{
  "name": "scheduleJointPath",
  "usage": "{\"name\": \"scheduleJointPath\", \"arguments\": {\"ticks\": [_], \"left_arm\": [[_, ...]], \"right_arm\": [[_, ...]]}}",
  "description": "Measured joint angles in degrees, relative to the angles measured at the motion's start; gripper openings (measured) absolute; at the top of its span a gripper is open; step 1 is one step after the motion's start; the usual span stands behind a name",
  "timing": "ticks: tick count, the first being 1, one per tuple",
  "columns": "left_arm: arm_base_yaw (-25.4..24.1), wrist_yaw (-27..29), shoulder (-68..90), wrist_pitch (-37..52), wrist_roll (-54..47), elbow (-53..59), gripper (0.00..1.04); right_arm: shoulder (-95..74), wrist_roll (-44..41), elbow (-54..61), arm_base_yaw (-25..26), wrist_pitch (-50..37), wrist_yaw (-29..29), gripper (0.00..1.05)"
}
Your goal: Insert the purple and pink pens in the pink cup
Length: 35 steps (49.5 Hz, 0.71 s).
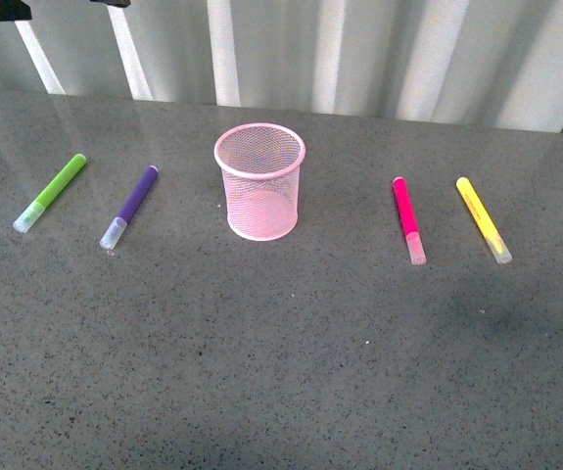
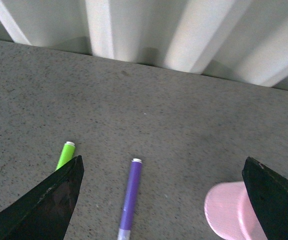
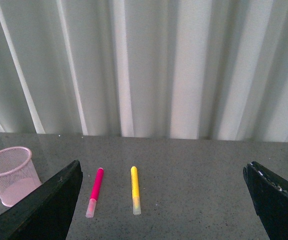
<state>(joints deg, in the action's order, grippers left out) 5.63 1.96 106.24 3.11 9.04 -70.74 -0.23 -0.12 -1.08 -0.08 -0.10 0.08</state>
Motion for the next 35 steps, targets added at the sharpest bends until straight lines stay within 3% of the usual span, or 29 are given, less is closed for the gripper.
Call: {"name": "scheduleJointPath", "arguments": {"ticks": [12,35], "left_arm": [[-1.5,1.1,12.7,-8.5,-3.8,-13.7,0.98],[-0.2,1.3,22.6,-18.9,-7.0,-22.2,0.98]], "right_arm": [[0.0,0.0,0.0,0.0,0.0,0.0,0.98],[0.0,0.0,0.0,0.0,0.0,0.0,0.98]]}}
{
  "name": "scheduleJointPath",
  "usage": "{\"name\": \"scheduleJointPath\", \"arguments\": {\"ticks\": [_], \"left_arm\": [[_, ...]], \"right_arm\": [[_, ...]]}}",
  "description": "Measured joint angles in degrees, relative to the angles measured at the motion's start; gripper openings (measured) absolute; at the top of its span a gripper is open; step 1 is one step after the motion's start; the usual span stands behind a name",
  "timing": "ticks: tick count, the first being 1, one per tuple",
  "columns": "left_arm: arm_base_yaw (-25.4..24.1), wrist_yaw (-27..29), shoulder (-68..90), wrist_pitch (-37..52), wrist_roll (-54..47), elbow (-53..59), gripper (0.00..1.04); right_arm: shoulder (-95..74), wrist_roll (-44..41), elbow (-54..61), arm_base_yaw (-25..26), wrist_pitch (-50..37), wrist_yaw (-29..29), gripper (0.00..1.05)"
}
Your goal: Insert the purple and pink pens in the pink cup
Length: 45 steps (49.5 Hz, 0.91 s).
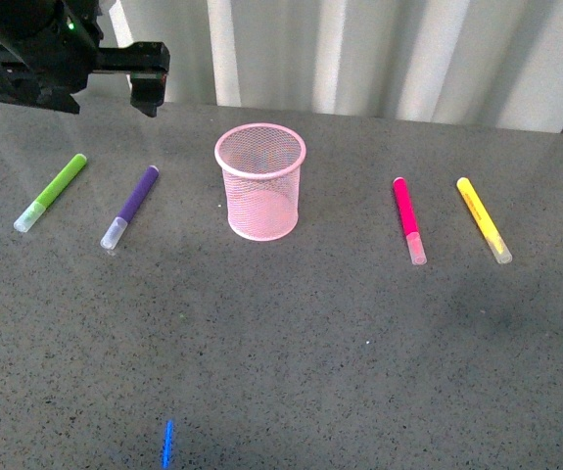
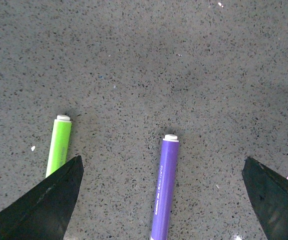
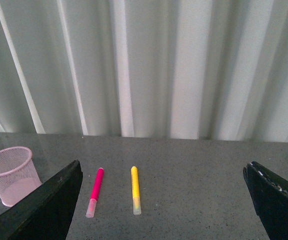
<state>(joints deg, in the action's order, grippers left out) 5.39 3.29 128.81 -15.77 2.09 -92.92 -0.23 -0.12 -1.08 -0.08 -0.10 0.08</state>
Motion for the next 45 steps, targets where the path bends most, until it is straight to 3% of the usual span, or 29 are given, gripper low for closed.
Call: {"name": "scheduleJointPath", "arguments": {"ticks": [45], "left_arm": [[3.3,2.2,10.0,-1.0,-2.6,-4.0,0.98]], "right_arm": [[0.0,0.0,0.0,0.0,0.0,0.0,0.98]]}}
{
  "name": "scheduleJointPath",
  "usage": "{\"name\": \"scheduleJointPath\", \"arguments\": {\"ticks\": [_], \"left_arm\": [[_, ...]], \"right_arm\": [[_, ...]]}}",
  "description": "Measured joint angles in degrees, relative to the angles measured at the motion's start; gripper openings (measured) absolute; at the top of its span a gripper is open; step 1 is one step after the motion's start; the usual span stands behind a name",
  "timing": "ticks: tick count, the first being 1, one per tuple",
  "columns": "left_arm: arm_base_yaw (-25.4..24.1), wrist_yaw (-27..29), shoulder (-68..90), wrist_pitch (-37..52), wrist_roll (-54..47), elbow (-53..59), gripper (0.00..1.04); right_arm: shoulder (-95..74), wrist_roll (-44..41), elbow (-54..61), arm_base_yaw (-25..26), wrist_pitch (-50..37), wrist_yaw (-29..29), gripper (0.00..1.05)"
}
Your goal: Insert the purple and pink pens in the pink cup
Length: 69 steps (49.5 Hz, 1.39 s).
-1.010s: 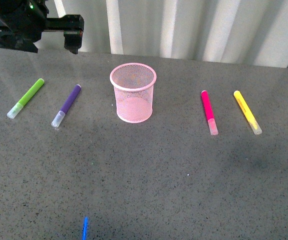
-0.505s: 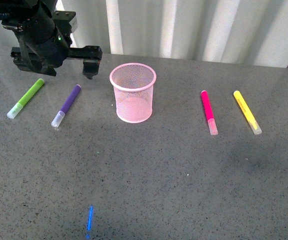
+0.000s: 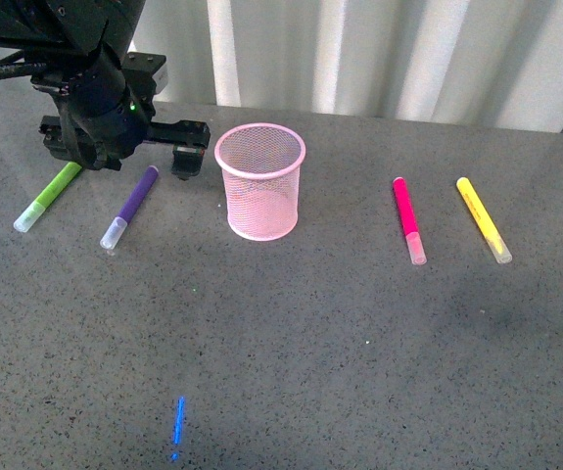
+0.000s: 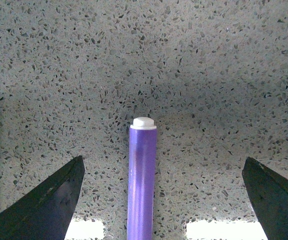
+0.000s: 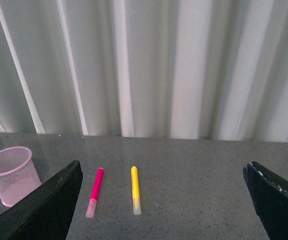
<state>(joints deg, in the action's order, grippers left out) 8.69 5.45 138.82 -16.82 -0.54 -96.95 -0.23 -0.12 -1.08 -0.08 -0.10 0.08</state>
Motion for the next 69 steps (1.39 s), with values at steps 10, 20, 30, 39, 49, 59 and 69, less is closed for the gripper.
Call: {"name": "scheduleJointPath", "arguments": {"ticks": [10,20,30,39,49,59,69], "left_arm": [[0.5,0.1,0.5,0.4,-1.2,0.4,0.98],[0.8,0.3,1.3,1.0,-1.9,1.1,0.93],[1.3,0.0,1.4,2.1,-1.9,1.9,0.54],[1.8,0.3,1.4,3.5,-1.9,2.6,0.20],[1.6,1.7,1.4,6.6,-2.5,3.6,0.13],[0.0,4.6,0.6,11.6,-5.9,5.9,0.13],[-2.8,4.0,-3.3,13.1,-7.1,8.0,0.13]], "right_arm": [[0.0,0.0,0.0,0.0,0.0,0.0,0.98],[0.0,0.0,0.0,0.0,0.0,0.0,0.98],[0.0,0.0,0.0,0.0,0.0,0.0,0.98],[0.0,0.0,0.0,0.0,0.0,0.0,0.98],[0.0,0.0,0.0,0.0,0.0,0.0,0.98],[0.0,0.0,0.0,0.0,0.0,0.0,0.98],[0.0,0.0,0.0,0.0,0.0,0.0,0.98]]}}
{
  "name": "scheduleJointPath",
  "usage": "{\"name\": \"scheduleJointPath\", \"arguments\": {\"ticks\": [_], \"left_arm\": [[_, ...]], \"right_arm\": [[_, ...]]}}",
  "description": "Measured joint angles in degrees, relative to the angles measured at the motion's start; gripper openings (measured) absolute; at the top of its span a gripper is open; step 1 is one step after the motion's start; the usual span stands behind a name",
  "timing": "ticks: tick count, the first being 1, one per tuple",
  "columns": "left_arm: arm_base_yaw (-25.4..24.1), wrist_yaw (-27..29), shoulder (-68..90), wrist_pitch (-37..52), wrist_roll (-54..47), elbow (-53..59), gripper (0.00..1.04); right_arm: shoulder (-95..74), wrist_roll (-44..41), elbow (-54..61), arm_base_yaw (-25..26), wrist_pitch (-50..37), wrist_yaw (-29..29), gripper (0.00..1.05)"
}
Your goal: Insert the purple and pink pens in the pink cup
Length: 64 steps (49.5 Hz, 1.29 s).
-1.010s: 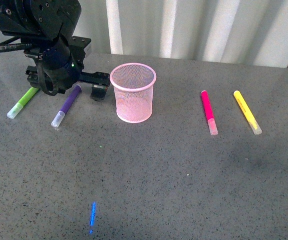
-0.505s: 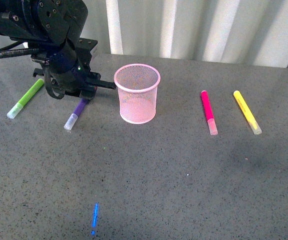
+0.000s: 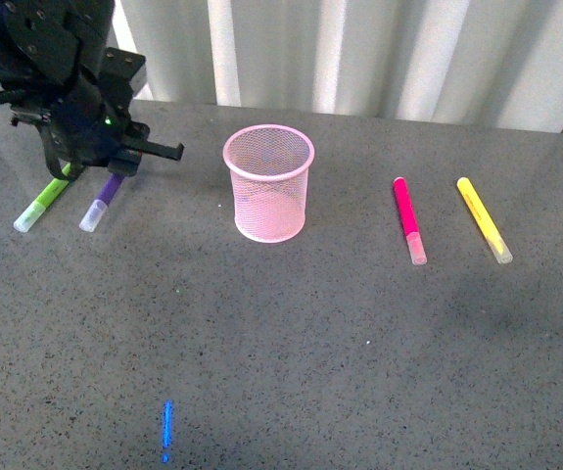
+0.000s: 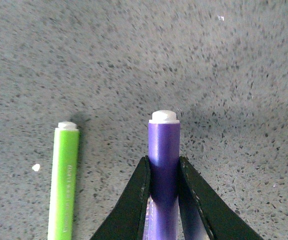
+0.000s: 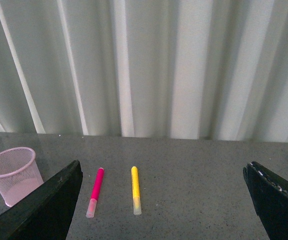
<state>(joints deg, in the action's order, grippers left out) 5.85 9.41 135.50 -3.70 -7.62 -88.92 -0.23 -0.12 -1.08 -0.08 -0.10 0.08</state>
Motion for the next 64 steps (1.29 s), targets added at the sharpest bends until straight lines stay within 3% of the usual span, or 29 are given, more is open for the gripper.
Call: {"name": "scheduleJointPath", "arguments": {"ticks": [14,26,33,48,64], "left_arm": [[0.1,-5.2,-12.0,1.5,7.1,3.3,0.13],[4.5,-6.1,-24.1,26.8,19.8,15.7,0.13],[8.5,-5.0,-25.5,38.6,21.7,21.5,0.13],[14.2,-2.7,-22.8,54.8,22.6,26.8,0.13],[15.5,0.8,-14.2,65.1,25.0,28.5,0.12]], "right_arm": [[0.0,0.0,0.0,0.0,0.0,0.0,0.98],[0.0,0.0,0.0,0.0,0.0,0.0,0.98],[0.0,0.0,0.0,0.0,0.0,0.0,0.98],[0.0,0.0,0.0,0.0,0.0,0.0,0.98],[0.0,0.0,0.0,0.0,0.0,0.0,0.98]]}}
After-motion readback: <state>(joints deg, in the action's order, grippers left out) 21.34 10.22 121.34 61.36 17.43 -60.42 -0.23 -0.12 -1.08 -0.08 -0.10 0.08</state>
